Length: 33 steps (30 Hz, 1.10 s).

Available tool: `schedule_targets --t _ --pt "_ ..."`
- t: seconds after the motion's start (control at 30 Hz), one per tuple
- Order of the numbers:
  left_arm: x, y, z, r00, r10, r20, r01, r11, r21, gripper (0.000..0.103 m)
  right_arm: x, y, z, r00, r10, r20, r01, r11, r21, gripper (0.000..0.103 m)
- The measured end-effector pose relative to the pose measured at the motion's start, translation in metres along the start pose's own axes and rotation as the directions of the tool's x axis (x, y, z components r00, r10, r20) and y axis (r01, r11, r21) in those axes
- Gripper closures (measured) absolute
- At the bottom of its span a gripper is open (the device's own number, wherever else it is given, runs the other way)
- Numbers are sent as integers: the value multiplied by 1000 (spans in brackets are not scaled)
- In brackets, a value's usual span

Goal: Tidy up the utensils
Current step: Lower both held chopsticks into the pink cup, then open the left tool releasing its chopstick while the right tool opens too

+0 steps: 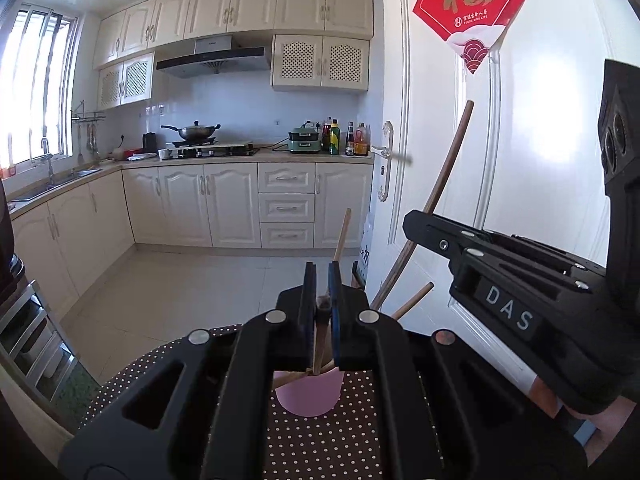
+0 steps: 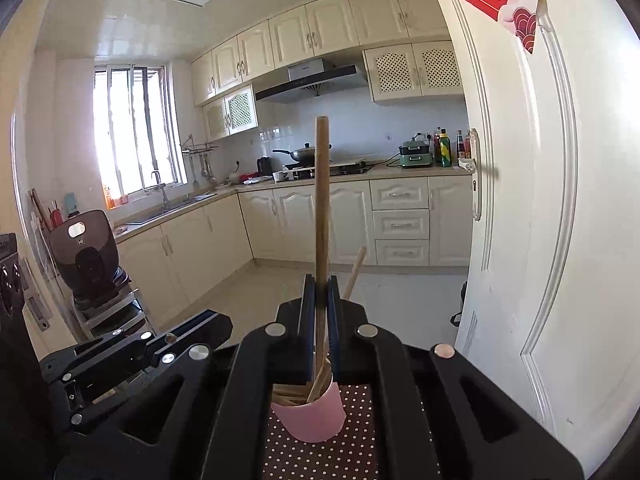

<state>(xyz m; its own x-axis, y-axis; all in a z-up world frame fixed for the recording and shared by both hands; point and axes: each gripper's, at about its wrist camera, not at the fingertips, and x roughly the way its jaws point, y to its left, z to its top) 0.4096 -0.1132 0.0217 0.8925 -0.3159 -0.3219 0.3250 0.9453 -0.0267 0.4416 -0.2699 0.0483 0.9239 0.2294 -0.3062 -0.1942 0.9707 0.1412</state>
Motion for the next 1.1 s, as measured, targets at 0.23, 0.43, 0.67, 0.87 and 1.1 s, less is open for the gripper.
schedule_targets --t 0.23,0.43,0.67,0.87,1.1 --pt "-9 4 0 1000 19 6 -19 1000 -5 96 4 -1 -4 999 -9 -32 9 1000 4 99" --pt "-15 9 3 1000 27 10 -26 999 -25 96 10 -2 -10 998 -5 -68 6 1000 13 99" --pt "-16 10 4 999 32 10 -32 999 -40 96 12 0 -14 995 0 -95 1 1000 12 98" --pt "-22 10 7 999 31 16 -30 999 -45 96 8 1 -13 996 -3 -93 4 1000 7 98" --pt "-33 11 10 999 33 13 -32 998 -50 94 -2 1 -9 996 -6 -90 7 1000 7 97"
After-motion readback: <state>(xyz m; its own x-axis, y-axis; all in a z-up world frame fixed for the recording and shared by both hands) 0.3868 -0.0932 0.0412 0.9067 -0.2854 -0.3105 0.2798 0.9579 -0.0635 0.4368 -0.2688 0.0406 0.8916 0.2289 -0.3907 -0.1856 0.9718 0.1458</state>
